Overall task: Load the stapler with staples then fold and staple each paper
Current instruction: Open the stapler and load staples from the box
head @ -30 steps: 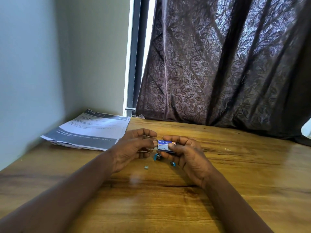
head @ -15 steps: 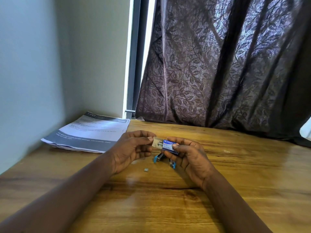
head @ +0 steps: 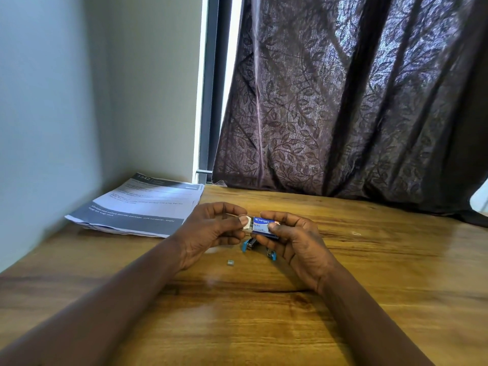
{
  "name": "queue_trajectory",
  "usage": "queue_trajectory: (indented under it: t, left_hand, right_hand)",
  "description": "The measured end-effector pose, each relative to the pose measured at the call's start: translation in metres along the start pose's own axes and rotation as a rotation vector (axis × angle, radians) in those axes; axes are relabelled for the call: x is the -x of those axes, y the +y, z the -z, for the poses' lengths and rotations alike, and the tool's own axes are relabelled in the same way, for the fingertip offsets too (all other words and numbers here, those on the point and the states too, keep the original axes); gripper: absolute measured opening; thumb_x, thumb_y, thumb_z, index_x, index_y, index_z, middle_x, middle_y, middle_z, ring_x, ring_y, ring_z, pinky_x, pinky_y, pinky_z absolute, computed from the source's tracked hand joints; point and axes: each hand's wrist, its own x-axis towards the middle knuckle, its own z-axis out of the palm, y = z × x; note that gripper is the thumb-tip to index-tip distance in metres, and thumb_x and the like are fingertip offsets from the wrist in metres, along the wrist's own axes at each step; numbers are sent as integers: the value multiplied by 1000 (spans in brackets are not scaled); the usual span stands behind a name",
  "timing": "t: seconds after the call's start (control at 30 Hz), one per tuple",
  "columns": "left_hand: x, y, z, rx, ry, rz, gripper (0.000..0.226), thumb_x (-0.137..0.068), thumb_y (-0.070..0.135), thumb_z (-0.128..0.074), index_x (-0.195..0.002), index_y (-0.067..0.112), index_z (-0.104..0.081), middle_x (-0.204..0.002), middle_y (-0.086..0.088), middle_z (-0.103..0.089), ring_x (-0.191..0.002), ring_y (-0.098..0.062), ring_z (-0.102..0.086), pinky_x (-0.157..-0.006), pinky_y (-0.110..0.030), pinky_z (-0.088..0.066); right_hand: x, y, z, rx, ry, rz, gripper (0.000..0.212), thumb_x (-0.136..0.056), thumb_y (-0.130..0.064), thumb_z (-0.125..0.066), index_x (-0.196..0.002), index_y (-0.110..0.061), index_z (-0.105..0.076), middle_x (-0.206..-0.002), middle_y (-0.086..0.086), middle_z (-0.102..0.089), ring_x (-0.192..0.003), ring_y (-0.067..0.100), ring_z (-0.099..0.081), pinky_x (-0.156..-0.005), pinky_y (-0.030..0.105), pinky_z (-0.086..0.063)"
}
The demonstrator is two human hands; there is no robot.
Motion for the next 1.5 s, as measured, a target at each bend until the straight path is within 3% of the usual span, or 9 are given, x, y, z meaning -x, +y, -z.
queue_trajectory:
  t: [0.2, 0.33, 0.67, 0.87, 1.0, 1.23, 1.5]
  left_hand:
    - [2, -1, -5, -129, 67, -158, 18, -89, 6, -74, -107, 7, -72, -90, -15, -80, -80, -24, -78, -76, -35, -65]
    - [4, -1, -6, -190, 63, -207, 22, -85, 12, -79, -105, 5, -71, -89, -15, -79, -78, -23, -77, -75, -35, -64]
    - [3, -2, -6, -132, 75, -200, 14, -92, 0, -71, -103, 7, -73, -88, -15, -79, -82, -26, -79, -73, -32, -65]
    - [1, -1, -3, -288, 48, -289, 18, -93, -1, -68, -103, 11, -76, -92, -12, -79, -85, -25, -79, -78, -36, -65]
    - [1, -2, -3, -290, 38, -277, 20, -93, -2, -68, -104, 12, -77, -95, -12, -79, -86, -26, -79, -81, -39, -65]
    - [-1, -5, -1, -268, 38, -241, 22, -87, 2, -77, -107, 12, -75, -90, -12, -79, -84, -26, -79, -81, -41, -64]
    - [-1, -4, -1, -244, 16, -185, 19, -86, 1, -77, -104, 6, -74, -91, -14, -79, -82, -26, -78, -76, -35, -65]
  right_hand:
    - [1, -1, 1, -10, 20, 12, 22, -93, 14, -54, -104, 6, -71, -101, 24, -75, -84, 28, -76, -73, 29, -64]
    - [-1, 2, 1, 16, 36, 25, 21, -92, 14, -55, -100, 4, -72, -101, 25, -75, -85, 28, -76, -76, 31, -63]
    - [0, 1, 1, -24, 56, 8, 23, -93, 15, -53, -100, 4, -72, -103, 26, -74, -89, 32, -76, -72, 29, -64]
    - [0, 2, 1, -5, 84, 3, 22, -92, 15, -53, -102, 6, -71, -107, 28, -73, -92, 34, -75, -73, 29, -64]
    - [-1, 1, 2, -4, 78, -2, 22, -93, 14, -53, -105, 7, -70, -107, 27, -73, -99, 37, -73, -76, 30, -63]
    - [0, 3, 0, 50, 59, 42, 20, -93, 14, -55, -101, 5, -71, -104, 26, -74, -91, 31, -75, -71, 28, -63]
    - [1, 6, 1, 129, 3, 78, 20, -92, 12, -57, -102, 2, -71, -102, 21, -76, -91, 27, -75, -69, 25, -62]
